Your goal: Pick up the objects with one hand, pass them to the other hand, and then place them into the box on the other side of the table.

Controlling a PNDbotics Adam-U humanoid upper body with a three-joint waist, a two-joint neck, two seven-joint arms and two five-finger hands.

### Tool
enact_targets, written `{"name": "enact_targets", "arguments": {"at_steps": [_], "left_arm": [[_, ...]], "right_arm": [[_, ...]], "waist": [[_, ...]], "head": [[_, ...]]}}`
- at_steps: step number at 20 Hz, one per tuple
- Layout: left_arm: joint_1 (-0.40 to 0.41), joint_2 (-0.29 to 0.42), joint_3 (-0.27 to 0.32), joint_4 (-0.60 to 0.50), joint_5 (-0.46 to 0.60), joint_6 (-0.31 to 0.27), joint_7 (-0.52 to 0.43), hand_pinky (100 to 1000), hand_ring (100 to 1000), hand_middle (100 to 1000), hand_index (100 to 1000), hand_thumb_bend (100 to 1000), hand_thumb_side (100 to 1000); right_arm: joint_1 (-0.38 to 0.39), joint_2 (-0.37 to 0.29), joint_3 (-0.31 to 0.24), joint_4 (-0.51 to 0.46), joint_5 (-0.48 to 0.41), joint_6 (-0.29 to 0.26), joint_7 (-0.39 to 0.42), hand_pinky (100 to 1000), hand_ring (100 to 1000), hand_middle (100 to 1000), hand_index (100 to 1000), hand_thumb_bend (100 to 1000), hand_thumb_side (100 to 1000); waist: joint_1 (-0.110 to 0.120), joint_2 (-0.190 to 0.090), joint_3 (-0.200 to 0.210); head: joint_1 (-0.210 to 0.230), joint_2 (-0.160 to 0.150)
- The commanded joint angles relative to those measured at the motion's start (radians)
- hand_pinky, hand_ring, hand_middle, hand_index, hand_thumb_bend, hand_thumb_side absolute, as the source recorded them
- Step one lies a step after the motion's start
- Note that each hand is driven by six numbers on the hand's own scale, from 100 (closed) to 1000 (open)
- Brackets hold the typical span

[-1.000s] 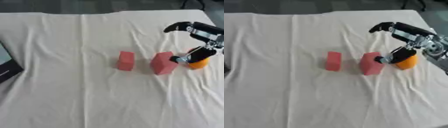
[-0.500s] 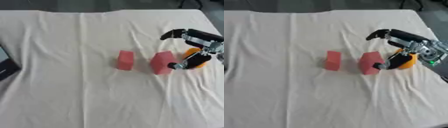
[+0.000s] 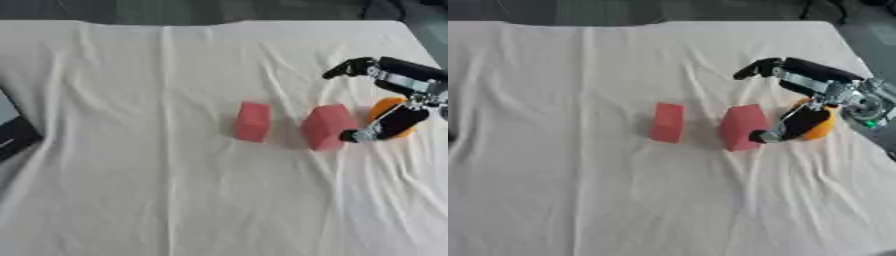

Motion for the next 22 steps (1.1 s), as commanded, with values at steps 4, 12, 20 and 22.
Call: {"name": "enact_targets", "arguments": {"at_steps": [4, 12, 20, 22], "left_arm": [[-0.010, 0.025, 0.006, -0.024, -0.005, -0.002, -0.001, 1000, 705, 701, 730, 100, 881], [-0.013, 0.018, 0.005, -0.024, -0.006, 0.001, -0.003, 1000, 705, 701, 729, 100, 884], [-0.014, 0.018, 0.006, -0.026, -0.010, 0.006, -0.005, 1000, 703, 700, 728, 100, 885], [-0.014, 0.019, 0.007, -0.027, -0.012, 0.006, -0.005, 1000, 702, 699, 727, 100, 884]], "right_arm": [[0.011, -0.011, -0.003, -0.009, 0.066, 0.016, 0.033, 990, 944, 864, 921, 547, 118], [0.020, 0.001, 0.006, -0.009, 0.104, 0.033, 0.008, 1000, 945, 874, 945, 544, 126], [0.038, 0.022, 0.012, -0.009, 0.144, 0.086, -0.038, 1000, 940, 862, 923, 535, 143], [0.042, 0.027, 0.016, -0.009, 0.152, 0.098, -0.051, 1000, 937, 854, 911, 527, 144]], "waist": [[-0.011, 0.006, 0.008], [-0.006, 0.010, 0.015], [-0.007, 0.015, 0.018], [-0.006, 0.017, 0.020]], "head": [[0.002, -0.020], [0.005, -0.032], [0.001, -0.037], [0.000, -0.035]]}}
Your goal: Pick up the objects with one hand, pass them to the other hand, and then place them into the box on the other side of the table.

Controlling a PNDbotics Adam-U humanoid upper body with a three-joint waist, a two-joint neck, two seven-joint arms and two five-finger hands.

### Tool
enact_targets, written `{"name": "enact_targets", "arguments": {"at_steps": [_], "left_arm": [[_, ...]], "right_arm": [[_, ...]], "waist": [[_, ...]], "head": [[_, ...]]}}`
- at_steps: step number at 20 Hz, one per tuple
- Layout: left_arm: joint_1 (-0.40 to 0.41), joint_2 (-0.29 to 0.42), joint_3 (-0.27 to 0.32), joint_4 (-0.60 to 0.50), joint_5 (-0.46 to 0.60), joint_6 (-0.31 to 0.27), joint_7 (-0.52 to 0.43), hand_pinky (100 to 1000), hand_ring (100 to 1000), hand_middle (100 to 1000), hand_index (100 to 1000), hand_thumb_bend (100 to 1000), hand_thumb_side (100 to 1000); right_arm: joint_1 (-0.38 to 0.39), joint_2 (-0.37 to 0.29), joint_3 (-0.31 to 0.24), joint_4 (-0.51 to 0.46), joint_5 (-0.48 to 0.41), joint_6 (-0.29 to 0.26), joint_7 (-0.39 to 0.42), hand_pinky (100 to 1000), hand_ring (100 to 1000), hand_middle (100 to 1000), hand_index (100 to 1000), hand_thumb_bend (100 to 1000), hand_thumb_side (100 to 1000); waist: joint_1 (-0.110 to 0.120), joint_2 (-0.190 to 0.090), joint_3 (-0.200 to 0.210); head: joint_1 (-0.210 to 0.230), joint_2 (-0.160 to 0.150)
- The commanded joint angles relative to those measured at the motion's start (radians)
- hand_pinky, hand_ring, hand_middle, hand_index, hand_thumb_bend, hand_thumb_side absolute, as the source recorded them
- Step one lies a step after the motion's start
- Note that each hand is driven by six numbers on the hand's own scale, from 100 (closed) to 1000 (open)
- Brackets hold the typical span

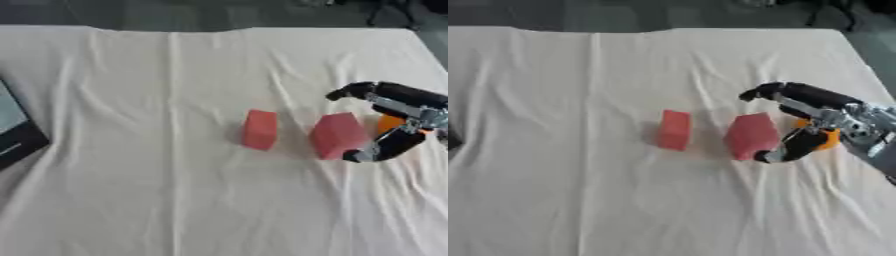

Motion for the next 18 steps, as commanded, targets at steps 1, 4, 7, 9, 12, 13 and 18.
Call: {"name": "enact_targets", "arguments": {"at_steps": [1, 4, 7, 9, 12, 13, 18], "left_arm": [[-0.012, 0.019, 0.007, -0.022, -0.005, 0.001, -0.002, 1000, 702, 698, 727, 100, 885], [-0.015, 0.017, 0.004, -0.022, -0.006, 0.004, -0.004, 1000, 702, 697, 727, 100, 887], [-0.016, 0.015, 0.001, -0.021, -0.008, 0.005, -0.006, 1000, 702, 696, 727, 100, 888], [-0.016, 0.016, 0.001, -0.021, -0.010, 0.004, -0.007, 1000, 701, 696, 727, 100, 888], [-0.015, 0.017, 0.002, -0.022, -0.011, 0.003, -0.007, 1000, 701, 696, 726, 100, 889], [-0.015, 0.017, 0.001, -0.023, -0.011, 0.004, -0.007, 1000, 701, 696, 726, 100, 889], [-0.013, 0.018, 0.001, -0.022, -0.015, 0.004, -0.008, 1000, 701, 696, 726, 100, 893]], "right_arm": [[0.000, -0.013, -0.005, -0.009, 0.014, 0.020, -0.024, 993, 935, 848, 906, 521, 145], [-0.001, -0.006, 0.001, -0.009, 0.011, 0.038, -0.034, 1000, 932, 845, 901, 517, 141], [0.000, 0.001, 0.004, -0.009, 0.015, 0.054, -0.033, 1000, 931, 838, 889, 515, 137], [0.001, 0.004, 0.003, -0.009, 0.017, 0.069, -0.031, 1000, 932, 838, 887, 512, 134], [0.003, 0.009, 0.003, -0.009, 0.022, 0.088, -0.027, 1000, 935, 842, 889, 490, 119], [0.004, 0.010, 0.003, -0.009, 0.025, 0.094, -0.026, 1000, 935, 843, 890, 489, 119], [0.009, 0.018, 0.001, -0.009, 0.043, 0.120, -0.020, 1000, 935, 847, 894, 449, 100]], "waist": [[-0.006, 0.003, 0.001], [-0.007, 0.006, 0.002], [-0.008, 0.009, 0.002], [-0.008, 0.011, 0.004], [-0.009, 0.013, 0.005], [-0.009, 0.014, 0.006], [-0.010, 0.017, 0.006]], "head": [[-0.003, -0.007], [-0.008, -0.003], [-0.010, -0.003], [-0.011, -0.001], [-0.011, -0.004], [-0.011, -0.004], [-0.012, -0.005]]}}
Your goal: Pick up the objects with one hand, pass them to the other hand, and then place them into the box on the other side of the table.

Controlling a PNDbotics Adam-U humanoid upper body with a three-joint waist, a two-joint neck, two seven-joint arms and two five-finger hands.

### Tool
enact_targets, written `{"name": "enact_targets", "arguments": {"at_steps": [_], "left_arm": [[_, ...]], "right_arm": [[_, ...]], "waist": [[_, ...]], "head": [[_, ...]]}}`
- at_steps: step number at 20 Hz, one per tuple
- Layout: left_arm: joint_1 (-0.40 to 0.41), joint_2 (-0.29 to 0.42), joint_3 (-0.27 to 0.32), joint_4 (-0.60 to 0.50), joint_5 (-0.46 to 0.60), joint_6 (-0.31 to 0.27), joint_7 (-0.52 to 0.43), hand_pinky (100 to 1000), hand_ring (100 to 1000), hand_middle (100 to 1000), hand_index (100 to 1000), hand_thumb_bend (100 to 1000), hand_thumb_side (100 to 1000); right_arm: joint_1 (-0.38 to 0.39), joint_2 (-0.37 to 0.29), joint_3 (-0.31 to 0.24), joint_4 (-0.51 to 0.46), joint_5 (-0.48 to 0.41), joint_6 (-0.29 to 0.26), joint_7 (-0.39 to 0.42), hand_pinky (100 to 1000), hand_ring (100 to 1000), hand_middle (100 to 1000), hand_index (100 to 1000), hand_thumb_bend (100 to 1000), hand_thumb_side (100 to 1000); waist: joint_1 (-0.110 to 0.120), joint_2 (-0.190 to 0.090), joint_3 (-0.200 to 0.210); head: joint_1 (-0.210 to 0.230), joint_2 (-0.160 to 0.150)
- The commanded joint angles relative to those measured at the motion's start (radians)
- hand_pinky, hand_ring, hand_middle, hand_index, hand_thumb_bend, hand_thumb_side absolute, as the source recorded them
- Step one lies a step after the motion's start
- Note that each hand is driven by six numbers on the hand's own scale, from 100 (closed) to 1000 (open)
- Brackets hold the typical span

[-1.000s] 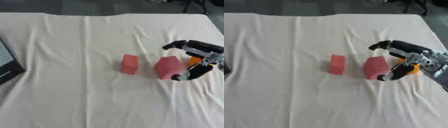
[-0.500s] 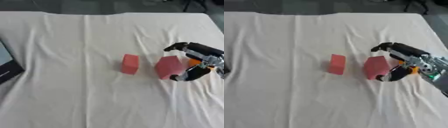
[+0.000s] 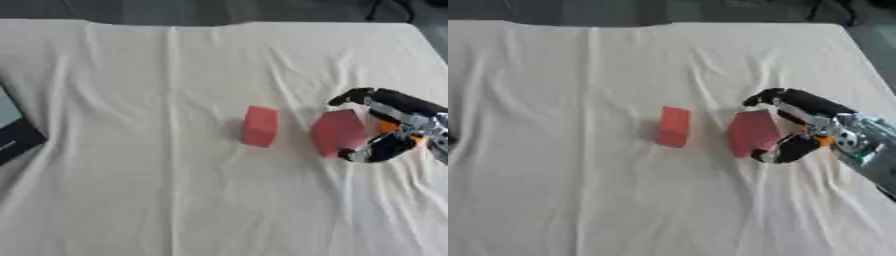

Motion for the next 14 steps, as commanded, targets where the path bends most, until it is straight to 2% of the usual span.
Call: {"name": "enact_targets", "arguments": {"at_steps": [1, 14], "left_arm": [[-0.009, 0.019, 0.002, -0.021, -0.008, -0.002, -0.002, 1000, 701, 696, 726, 100, 893], [-0.006, 0.021, 0.001, -0.020, -0.013, -0.002, -0.002, 1000, 700, 695, 726, 100, 896]], "right_arm": [[0.002, -0.015, -0.014, -0.009, 0.017, 0.018, 0.001, 1000, 935, 847, 894, 447, 100], [0.007, -0.003, -0.017, -0.009, 0.058, 0.053, 0.023, 1000, 935, 853, 900, 397, 100]], "waist": [[-0.011, 0.000, 0.000], [-0.016, 0.006, 0.001]], "head": [[-0.001, -0.006], [-0.001, -0.013]]}}
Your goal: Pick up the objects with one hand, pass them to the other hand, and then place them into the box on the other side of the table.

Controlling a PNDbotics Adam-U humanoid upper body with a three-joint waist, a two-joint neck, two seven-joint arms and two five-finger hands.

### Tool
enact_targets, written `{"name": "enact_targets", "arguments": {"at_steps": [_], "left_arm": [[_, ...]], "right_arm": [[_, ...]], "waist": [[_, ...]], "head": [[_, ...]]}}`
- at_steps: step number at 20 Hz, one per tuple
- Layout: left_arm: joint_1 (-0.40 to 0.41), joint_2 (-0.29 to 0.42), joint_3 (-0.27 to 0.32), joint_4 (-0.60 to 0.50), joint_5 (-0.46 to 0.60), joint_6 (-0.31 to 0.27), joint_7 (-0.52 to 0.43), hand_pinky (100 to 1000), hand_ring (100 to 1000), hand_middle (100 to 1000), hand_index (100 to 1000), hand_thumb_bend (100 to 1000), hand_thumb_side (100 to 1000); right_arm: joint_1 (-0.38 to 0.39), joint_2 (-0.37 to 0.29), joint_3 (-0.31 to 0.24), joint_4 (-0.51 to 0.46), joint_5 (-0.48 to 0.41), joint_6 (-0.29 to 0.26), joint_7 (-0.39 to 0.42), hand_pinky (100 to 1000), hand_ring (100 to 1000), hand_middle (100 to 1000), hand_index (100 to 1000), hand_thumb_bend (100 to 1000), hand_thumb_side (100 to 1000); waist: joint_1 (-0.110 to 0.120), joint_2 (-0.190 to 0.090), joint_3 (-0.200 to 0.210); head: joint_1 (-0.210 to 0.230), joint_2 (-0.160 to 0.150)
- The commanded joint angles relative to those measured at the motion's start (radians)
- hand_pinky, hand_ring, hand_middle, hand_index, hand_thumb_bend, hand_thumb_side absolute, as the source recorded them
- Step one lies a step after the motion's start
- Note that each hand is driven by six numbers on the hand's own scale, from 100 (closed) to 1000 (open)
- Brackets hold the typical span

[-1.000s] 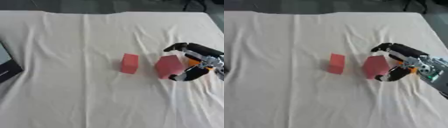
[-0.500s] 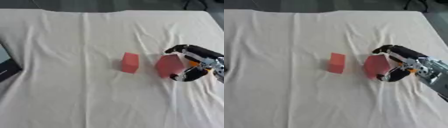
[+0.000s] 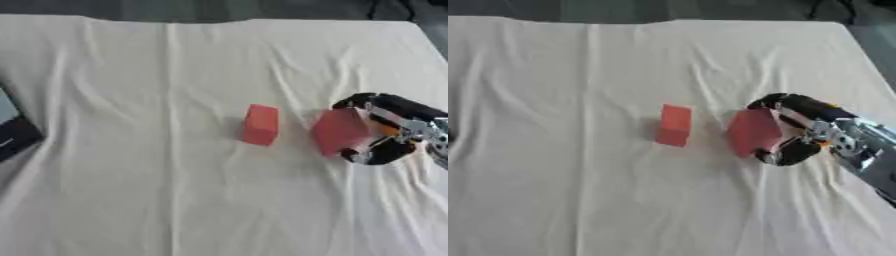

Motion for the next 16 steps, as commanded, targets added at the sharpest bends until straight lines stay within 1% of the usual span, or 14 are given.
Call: {"name": "enact_targets", "arguments": {"at_steps": [1, 12, 16], "left_arm": [[-0.007, 0.021, 0.001, -0.020, -0.007, -0.002, -0.002, 1000, 700, 695, 726, 100, 896], [-0.004, 0.023, 0.000, -0.020, -0.010, -0.001, -0.002, 1000, 699, 695, 726, 100, 897], [-0.002, 0.024, 0.000, -0.020, -0.010, -0.001, -0.002, 1000, 699, 695, 726, 100, 898]], "right_arm": [[-0.001, -0.019, -0.017, -0.009, 0.011, 0.010, -0.002, 1000, 935, 853, 899, 395, 100], [-0.001, -0.018, -0.020, -0.009, 0.035, 0.044, 0.009, 1000, 931, 852, 903, 353, 100], [-0.002, -0.019, -0.021, -0.009, 0.041, 0.054, 0.012, 1000, 932, 859, 916, 364, 100]], "waist": [[-0.010, -0.001, 0.001], [-0.011, 0.000, -0.001], [-0.012, 0.000, -0.002]], "head": [[-0.001, -0.013], [0.003, -0.014], [0.003, -0.015]]}}
